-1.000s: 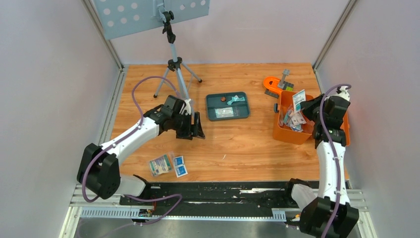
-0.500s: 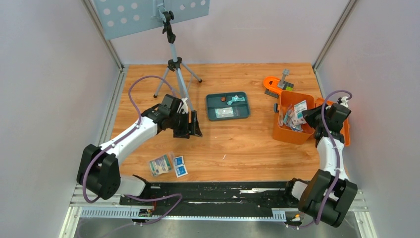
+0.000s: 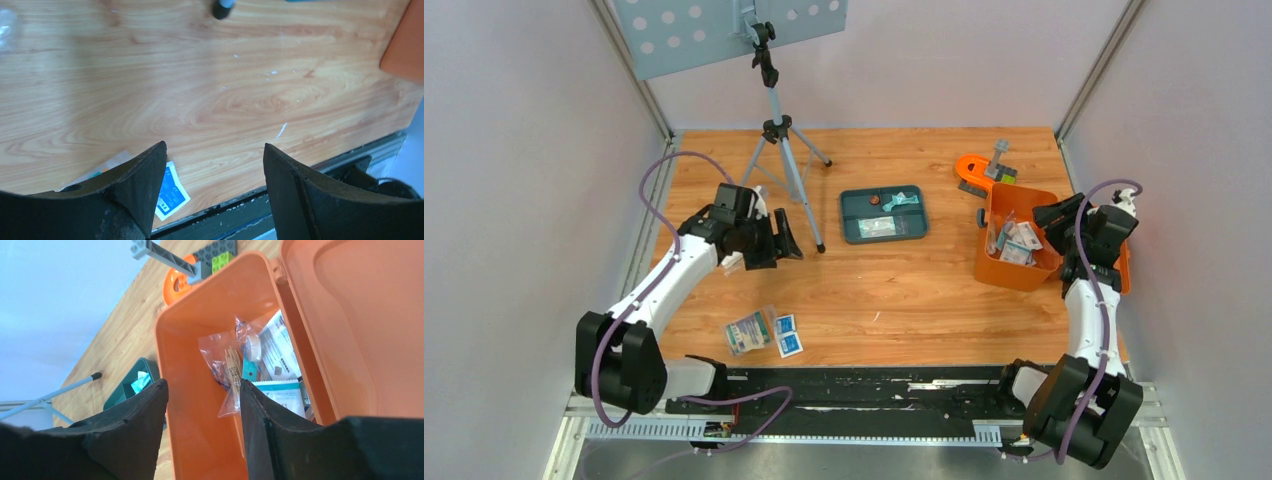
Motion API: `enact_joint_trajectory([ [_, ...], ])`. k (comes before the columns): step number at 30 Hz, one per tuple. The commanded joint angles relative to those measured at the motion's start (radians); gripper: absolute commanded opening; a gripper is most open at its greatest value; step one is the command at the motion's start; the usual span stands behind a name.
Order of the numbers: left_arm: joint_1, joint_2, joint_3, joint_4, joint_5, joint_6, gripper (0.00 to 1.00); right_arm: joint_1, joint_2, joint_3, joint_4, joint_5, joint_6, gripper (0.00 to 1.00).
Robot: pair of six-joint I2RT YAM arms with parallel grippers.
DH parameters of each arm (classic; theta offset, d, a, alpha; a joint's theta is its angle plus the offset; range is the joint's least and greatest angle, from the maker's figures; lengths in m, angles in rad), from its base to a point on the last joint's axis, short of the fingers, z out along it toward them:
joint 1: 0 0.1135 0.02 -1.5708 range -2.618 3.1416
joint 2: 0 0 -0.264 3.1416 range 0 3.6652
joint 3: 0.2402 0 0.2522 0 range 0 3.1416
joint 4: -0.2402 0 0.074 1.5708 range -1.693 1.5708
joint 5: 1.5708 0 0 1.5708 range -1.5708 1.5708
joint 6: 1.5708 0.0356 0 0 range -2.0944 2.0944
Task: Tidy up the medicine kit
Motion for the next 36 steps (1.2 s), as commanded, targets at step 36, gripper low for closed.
enact_joint_trajectory([
  [36,0.222,-0.16,-0.319,-0.406,-0.327,-0.465,0.73,0.544,-0.076,0.191,-0.136,0.126,-0.103,0.59],
])
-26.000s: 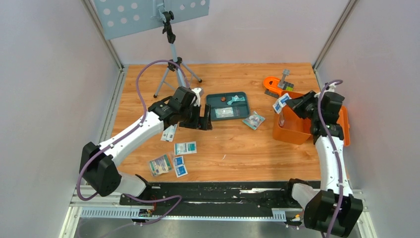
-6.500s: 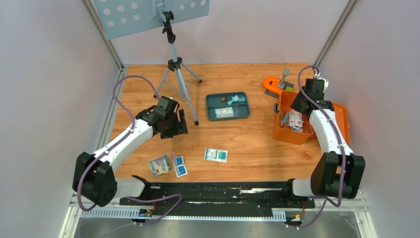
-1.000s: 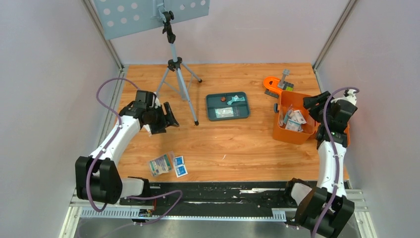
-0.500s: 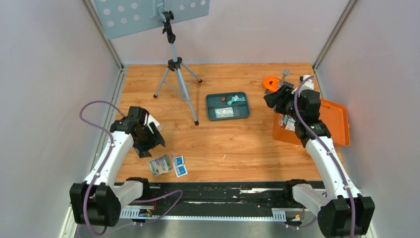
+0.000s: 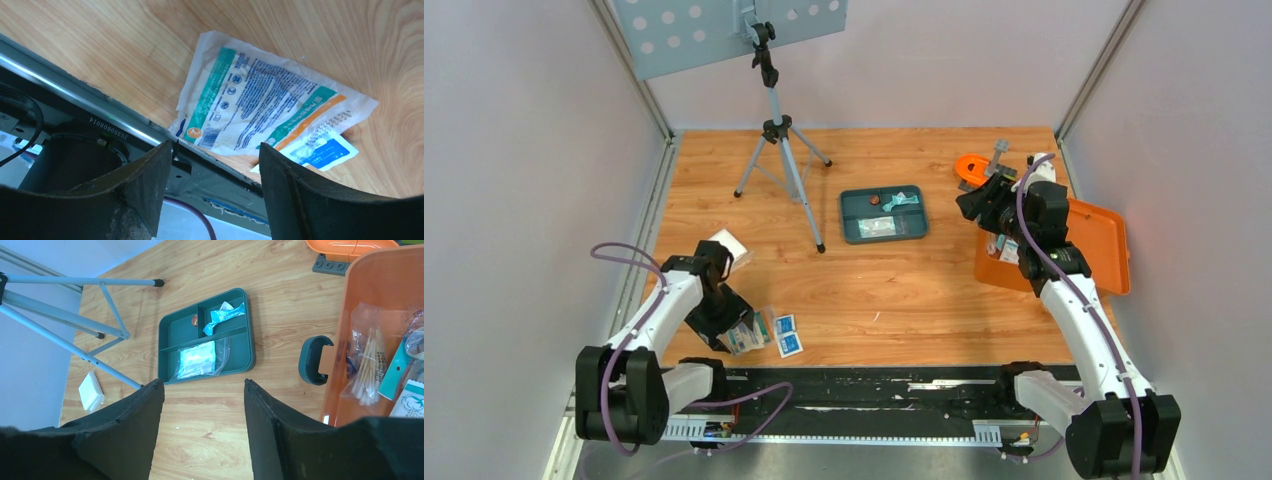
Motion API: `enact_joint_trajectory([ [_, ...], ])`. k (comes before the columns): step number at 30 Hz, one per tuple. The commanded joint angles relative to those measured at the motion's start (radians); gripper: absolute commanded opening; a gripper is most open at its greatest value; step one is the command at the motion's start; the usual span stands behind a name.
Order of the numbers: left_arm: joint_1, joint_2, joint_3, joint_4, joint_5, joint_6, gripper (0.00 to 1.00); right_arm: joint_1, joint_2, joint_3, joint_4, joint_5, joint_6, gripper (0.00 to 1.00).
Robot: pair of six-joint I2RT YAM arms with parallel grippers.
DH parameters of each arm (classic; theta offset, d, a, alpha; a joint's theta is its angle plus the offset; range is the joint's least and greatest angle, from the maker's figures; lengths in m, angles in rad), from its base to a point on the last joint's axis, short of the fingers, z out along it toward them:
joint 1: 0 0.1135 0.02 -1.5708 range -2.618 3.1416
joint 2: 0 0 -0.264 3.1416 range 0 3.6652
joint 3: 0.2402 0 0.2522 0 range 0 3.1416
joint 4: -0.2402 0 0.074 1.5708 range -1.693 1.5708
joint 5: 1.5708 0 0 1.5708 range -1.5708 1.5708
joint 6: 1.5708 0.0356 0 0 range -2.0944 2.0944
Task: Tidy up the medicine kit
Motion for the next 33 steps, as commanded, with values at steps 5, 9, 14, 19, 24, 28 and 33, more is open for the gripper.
enact_joint_trajectory([
  [5,0.001,0.045,-0.038,0.155,0.009,-0.04,0.7,0.004,-0.003,0.034,0.012,0.006,-0.012,0.59],
  [9,0.001,0.072,-0.052,0.224,0.012,-0.039,0.7,0.005,-0.002,0.035,0.012,0.001,-0.011,0.59],
  [14,0.001,0.089,-0.064,0.258,0.004,-0.051,0.64,0.004,-0.005,0.034,0.006,0.001,-0.006,0.59],
  [19,0.0,0.097,-0.062,0.267,-0.025,-0.054,0.53,0.005,-0.007,0.034,0.005,0.0,-0.004,0.59],
  [24,0.001,0.098,-0.041,0.264,-0.051,-0.035,0.39,0.004,-0.013,0.035,-0.001,0.001,-0.006,0.59],
  [28,0.0,0.106,-0.034,0.269,-0.055,-0.021,0.28,0.006,-0.016,0.033,-0.004,-0.004,-0.005,0.59],
  [33,0.001,0.108,-0.021,0.267,-0.054,0.005,0.09,0.007,-0.013,0.032,-0.006,-0.023,-0.003,0.59],
])
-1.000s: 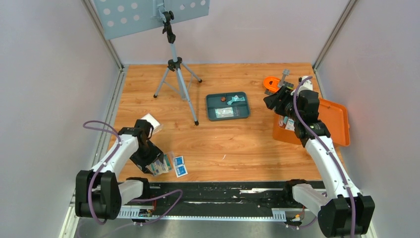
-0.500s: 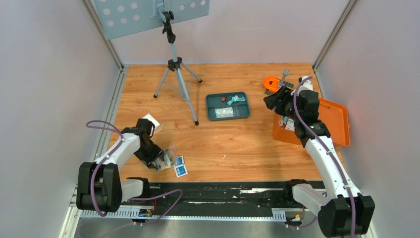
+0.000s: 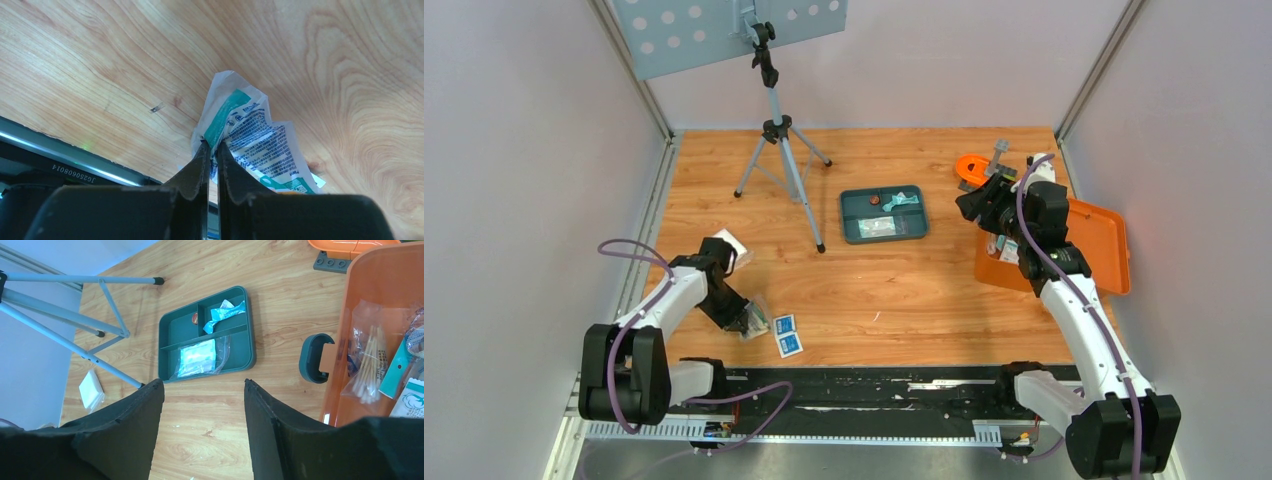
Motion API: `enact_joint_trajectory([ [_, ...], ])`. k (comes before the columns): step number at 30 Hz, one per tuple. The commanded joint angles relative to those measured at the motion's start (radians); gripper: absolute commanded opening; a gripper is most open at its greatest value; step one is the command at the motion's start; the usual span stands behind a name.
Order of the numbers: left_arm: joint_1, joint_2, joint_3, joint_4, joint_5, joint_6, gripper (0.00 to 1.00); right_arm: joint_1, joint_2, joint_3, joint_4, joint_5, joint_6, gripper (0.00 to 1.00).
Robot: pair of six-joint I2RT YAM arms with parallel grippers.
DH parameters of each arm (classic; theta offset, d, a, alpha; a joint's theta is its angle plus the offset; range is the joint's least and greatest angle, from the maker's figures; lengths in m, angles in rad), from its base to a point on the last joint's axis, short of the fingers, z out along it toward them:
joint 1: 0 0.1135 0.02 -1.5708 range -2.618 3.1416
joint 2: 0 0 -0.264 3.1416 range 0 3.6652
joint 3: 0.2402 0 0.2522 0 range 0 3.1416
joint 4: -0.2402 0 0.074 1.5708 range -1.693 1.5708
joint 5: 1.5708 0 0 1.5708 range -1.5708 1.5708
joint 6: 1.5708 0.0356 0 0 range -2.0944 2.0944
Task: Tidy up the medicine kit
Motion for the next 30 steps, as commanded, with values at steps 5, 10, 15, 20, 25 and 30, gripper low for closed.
enact_joint_trajectory([
  [5,0.001,-0.043,0.079,0.044,-0.016,0.109,0.0,0.019,0.029,0.049,0.0,-0.12,-0.017,0.58],
  [10,-0.051,-0.066,0.214,0.067,0.088,0.359,0.0,0.131,0.11,0.094,-0.015,-0.216,-0.041,0.58],
  [15,-0.266,0.042,0.383,0.007,0.051,0.494,0.0,0.262,0.198,0.12,-0.018,-0.282,-0.039,0.58],
  [20,-0.447,0.2,0.442,0.011,0.026,0.5,0.0,0.285,0.203,0.075,-0.017,-0.323,-0.006,0.58],
  [25,-0.574,0.281,0.474,0.025,0.012,0.511,0.0,0.272,0.149,0.002,-0.023,-0.302,0.007,0.58],
  [30,-0.649,0.36,0.554,0.05,-0.025,0.524,0.01,0.273,0.138,-0.035,-0.026,-0.317,0.026,0.58],
])
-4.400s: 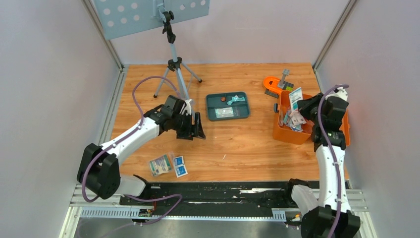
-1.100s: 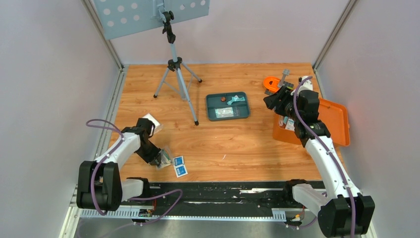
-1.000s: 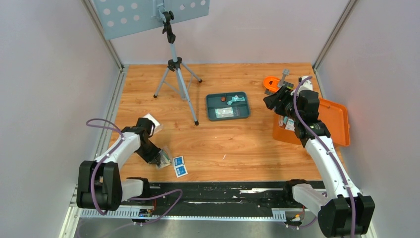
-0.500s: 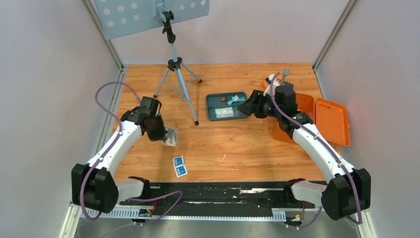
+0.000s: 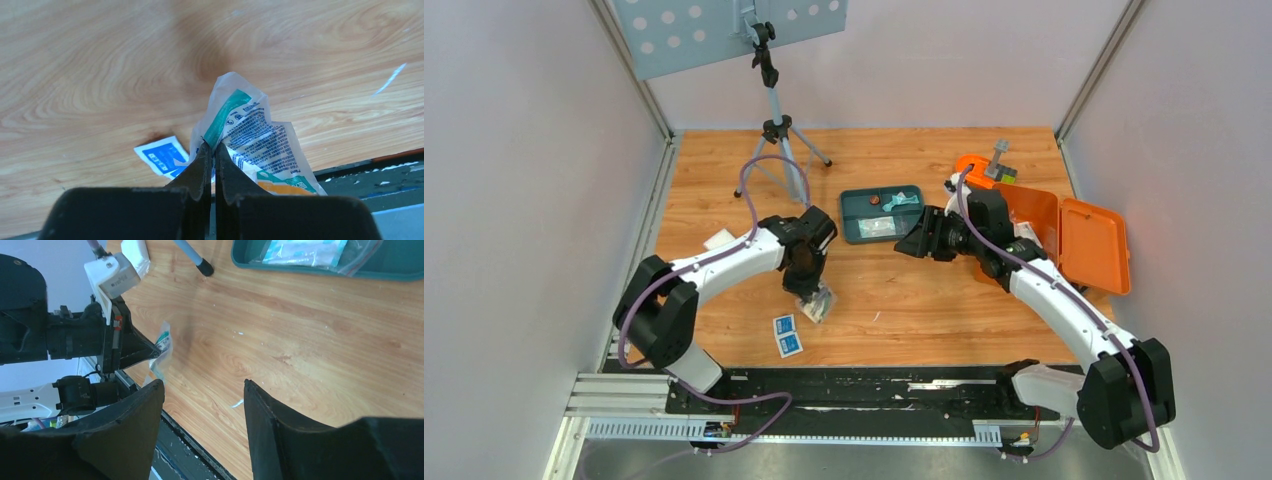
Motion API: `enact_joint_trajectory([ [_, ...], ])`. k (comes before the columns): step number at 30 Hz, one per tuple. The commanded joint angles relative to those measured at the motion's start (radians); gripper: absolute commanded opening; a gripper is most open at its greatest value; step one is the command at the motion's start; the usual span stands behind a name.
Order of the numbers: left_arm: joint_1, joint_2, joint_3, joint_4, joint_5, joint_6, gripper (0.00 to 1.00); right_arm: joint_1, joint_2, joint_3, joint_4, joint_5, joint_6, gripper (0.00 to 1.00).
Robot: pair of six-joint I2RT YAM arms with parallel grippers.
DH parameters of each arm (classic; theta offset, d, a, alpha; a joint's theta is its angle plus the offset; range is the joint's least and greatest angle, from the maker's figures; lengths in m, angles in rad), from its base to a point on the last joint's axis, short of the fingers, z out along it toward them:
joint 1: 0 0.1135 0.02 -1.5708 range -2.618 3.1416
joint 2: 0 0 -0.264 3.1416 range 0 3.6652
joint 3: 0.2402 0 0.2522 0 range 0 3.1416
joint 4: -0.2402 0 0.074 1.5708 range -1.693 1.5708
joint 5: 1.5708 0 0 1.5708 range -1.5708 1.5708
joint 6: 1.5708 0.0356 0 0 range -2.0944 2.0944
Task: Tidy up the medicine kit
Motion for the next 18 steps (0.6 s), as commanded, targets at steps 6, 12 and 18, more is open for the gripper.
enact_joint_trajectory([
  [6,-0.085,0.106,0.213,0.042,-0.048,0.045,0.03,-0.003,-0.038,-0.039,0.015,-0.022,0.037,0.58],
  [12,-0.089,0.152,0.26,0.076,0.007,0.089,0.09,-0.004,-0.039,-0.047,0.016,-0.031,0.043,0.58],
  [18,-0.096,0.156,0.245,0.069,0.031,0.112,0.39,-0.004,-0.025,-0.056,0.015,-0.026,0.05,0.58],
])
